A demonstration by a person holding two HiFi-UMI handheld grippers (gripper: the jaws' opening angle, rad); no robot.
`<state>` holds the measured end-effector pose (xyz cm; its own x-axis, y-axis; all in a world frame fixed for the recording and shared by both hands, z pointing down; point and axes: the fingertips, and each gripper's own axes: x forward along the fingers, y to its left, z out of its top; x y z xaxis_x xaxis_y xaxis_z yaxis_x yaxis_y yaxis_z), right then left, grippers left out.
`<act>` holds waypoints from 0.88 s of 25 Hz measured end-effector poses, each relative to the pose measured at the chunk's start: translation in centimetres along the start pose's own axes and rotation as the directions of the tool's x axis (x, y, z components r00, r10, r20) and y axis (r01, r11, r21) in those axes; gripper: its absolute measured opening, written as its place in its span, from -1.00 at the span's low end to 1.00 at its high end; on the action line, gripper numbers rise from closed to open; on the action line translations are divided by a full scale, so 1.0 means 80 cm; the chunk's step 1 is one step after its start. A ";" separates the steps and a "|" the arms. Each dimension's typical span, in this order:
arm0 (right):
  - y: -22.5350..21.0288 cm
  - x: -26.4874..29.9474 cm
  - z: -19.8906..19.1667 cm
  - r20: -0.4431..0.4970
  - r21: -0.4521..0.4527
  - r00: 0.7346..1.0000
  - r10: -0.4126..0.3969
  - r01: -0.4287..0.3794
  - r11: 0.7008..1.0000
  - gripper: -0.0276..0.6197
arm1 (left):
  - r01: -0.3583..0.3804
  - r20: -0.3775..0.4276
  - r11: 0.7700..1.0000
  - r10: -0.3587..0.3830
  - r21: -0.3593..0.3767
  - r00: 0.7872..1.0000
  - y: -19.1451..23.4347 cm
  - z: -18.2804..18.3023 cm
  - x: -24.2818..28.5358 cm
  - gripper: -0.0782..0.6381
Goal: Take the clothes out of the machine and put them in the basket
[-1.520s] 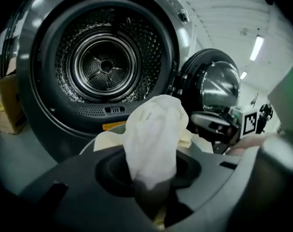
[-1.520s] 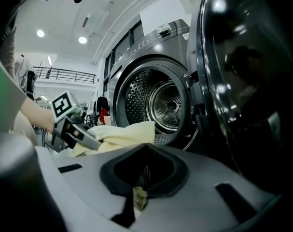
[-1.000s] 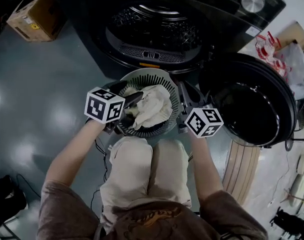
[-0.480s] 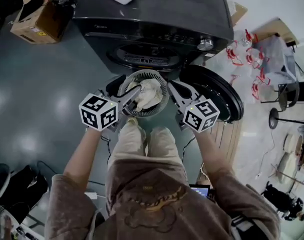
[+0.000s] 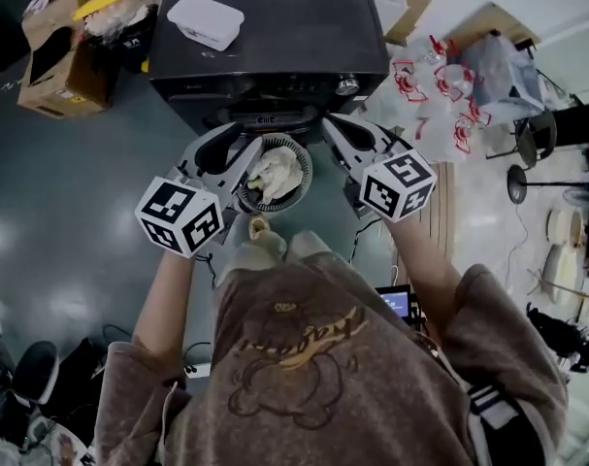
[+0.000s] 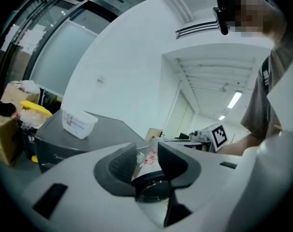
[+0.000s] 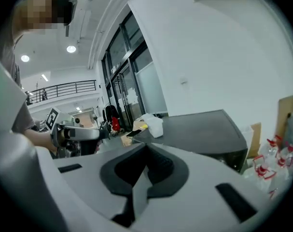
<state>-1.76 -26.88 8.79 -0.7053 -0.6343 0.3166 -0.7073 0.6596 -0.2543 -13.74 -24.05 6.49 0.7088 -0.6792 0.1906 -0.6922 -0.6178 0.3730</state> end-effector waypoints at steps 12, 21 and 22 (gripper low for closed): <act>0.028 -0.053 0.042 0.092 -0.068 0.994 -0.054 0.060 0.996 -0.92 | 0.065 0.078 0.994 -0.072 0.088 0.994 -0.028 0.046 -0.037 -0.77; 0.035 -0.049 0.039 0.090 -0.093 0.996 0.006 0.002 0.996 -0.92 | 0.017 0.102 0.993 -0.029 0.116 0.994 -0.029 0.031 -0.020 -0.77; 0.035 -0.048 0.038 0.091 -0.098 0.996 0.010 -0.001 0.995 -0.92 | 0.017 0.104 0.993 -0.029 0.119 0.994 -0.029 0.027 -0.018 -0.77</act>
<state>-1.17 -23.87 4.09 -0.7140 -0.6616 0.2291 -0.6983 0.6968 -0.1639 -13.44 -22.54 3.37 0.7109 -0.6983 0.0840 -0.6914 -0.6719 0.2657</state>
